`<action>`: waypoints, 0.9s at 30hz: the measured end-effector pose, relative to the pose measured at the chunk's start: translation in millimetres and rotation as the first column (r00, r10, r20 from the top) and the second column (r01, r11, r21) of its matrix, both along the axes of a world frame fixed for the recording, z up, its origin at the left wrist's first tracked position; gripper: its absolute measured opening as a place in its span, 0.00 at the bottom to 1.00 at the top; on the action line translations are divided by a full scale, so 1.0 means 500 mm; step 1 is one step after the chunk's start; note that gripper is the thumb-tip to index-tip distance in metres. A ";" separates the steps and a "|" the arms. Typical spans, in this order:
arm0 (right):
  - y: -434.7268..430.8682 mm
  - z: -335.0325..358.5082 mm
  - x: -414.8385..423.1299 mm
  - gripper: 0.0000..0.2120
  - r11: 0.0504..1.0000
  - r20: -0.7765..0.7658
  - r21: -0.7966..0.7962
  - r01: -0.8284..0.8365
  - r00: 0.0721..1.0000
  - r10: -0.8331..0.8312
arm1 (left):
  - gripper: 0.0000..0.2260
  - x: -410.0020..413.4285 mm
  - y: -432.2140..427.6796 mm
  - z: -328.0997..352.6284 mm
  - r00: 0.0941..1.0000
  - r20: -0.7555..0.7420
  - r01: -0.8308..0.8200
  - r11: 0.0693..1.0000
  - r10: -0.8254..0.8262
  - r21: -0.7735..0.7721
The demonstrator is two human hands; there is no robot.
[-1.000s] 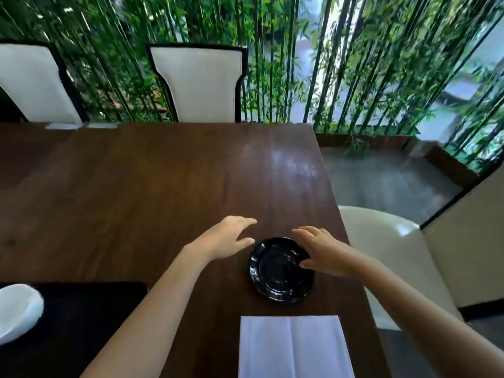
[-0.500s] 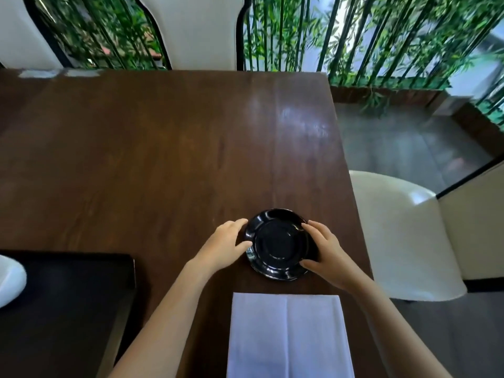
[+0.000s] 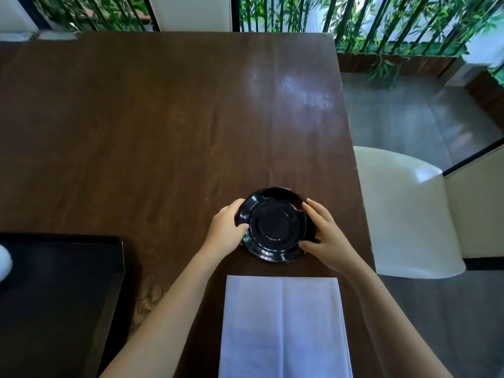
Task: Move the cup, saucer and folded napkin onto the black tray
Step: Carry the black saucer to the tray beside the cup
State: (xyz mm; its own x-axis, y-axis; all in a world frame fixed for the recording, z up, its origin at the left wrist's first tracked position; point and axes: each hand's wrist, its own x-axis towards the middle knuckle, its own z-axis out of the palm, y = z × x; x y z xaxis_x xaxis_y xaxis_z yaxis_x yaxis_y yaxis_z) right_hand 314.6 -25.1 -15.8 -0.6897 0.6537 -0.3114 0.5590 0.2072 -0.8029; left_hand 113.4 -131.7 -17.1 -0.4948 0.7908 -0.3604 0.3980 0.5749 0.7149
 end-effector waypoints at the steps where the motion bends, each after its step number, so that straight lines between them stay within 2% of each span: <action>1: 0.000 0.000 -0.002 0.39 1.000 -0.012 0.007 0.021 1.000 -0.020 | 0.23 0.000 0.000 -0.001 1.000 0.014 -0.014 1.000 0.014 0.007; 9: 0.001 0.003 -0.025 0.37 0.990 0.060 0.125 0.065 0.995 -0.073 | 0.21 0.007 0.002 0.007 0.986 0.102 -0.137 0.987 0.129 0.082; 14: 0.016 0.037 -0.043 0.35 0.985 0.096 0.139 0.104 0.988 -0.118 | 0.18 0.003 0.009 0.046 0.971 0.180 -0.189 0.970 0.160 0.153; 21: 0.041 0.150 -0.084 0.33 0.960 0.011 0.223 0.170 0.984 -0.176 | 0.20 -0.031 0.025 0.154 0.948 0.251 -0.255 0.940 0.197 0.227; 27: 0.050 0.280 -0.146 0.34 0.943 -0.069 0.307 0.132 0.991 -0.116 | 0.21 -0.082 0.004 0.275 0.944 0.276 -0.271 0.900 0.180 0.341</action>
State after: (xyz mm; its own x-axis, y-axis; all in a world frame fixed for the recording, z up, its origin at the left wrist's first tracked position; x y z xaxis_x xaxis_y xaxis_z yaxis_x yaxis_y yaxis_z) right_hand 241.6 -0.1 124.1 -0.6064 0.7937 -0.0472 0.5574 0.3821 -0.7371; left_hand 72.5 -129.8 120.6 -0.6140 0.7659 -0.1907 0.0861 0.3052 0.9484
